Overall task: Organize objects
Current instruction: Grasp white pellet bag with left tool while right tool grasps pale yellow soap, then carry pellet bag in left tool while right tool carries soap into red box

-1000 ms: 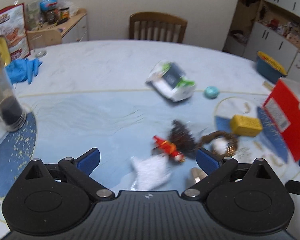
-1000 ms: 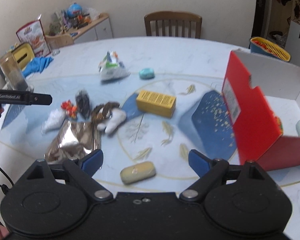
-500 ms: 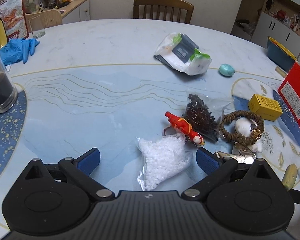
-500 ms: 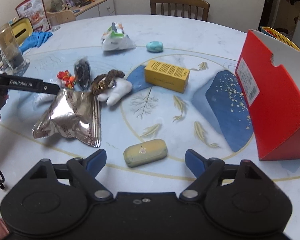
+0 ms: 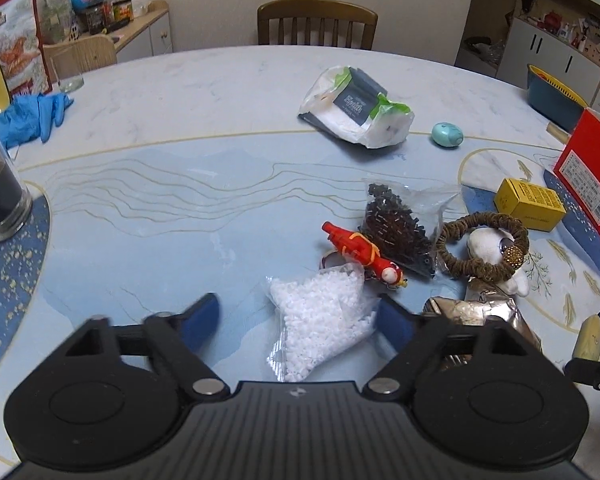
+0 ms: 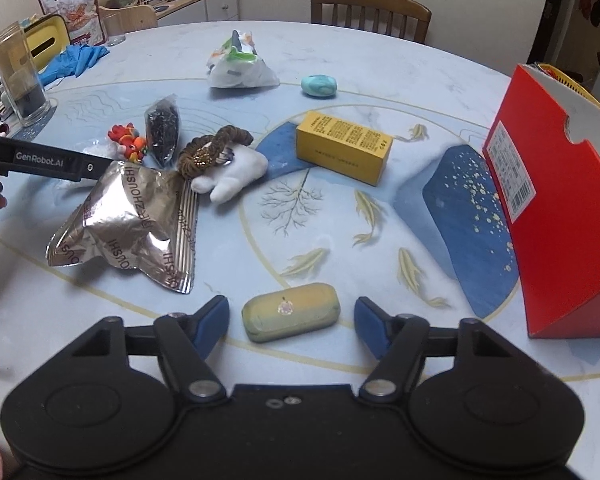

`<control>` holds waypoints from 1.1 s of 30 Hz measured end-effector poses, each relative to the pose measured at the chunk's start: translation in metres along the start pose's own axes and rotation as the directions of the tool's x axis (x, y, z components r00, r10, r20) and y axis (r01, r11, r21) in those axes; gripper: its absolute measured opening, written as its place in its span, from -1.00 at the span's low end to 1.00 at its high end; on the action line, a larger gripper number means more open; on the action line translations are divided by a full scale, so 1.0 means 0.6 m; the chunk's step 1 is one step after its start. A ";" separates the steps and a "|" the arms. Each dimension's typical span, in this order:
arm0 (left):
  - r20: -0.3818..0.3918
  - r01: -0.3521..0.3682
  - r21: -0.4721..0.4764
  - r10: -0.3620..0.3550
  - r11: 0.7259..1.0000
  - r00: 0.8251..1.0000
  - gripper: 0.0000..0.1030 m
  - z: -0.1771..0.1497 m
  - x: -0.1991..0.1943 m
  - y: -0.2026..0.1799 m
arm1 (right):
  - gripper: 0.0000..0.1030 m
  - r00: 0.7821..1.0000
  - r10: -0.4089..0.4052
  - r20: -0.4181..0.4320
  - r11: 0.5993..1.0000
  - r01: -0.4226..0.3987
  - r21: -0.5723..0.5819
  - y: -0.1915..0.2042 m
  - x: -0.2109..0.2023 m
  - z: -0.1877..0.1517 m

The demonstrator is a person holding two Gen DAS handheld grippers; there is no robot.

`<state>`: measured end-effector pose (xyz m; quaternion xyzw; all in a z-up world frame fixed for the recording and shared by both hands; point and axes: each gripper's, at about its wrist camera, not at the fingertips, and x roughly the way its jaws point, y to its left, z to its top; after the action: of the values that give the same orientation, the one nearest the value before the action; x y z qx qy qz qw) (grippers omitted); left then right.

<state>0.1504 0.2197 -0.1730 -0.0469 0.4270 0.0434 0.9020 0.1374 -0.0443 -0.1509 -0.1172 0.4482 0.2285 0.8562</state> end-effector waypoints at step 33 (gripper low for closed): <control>0.066 0.103 -0.025 -0.101 0.994 0.993 -0.19 0.077 -0.145 -0.103 | -0.02 0.982 0.080 0.171 0.993 -0.093 0.069 -0.077 -0.149 0.053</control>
<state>0.1381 0.1605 -0.0732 -0.0801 0.3942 0.0049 0.9155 0.1388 -0.0974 -0.0594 -0.0450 0.3877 0.2571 0.8841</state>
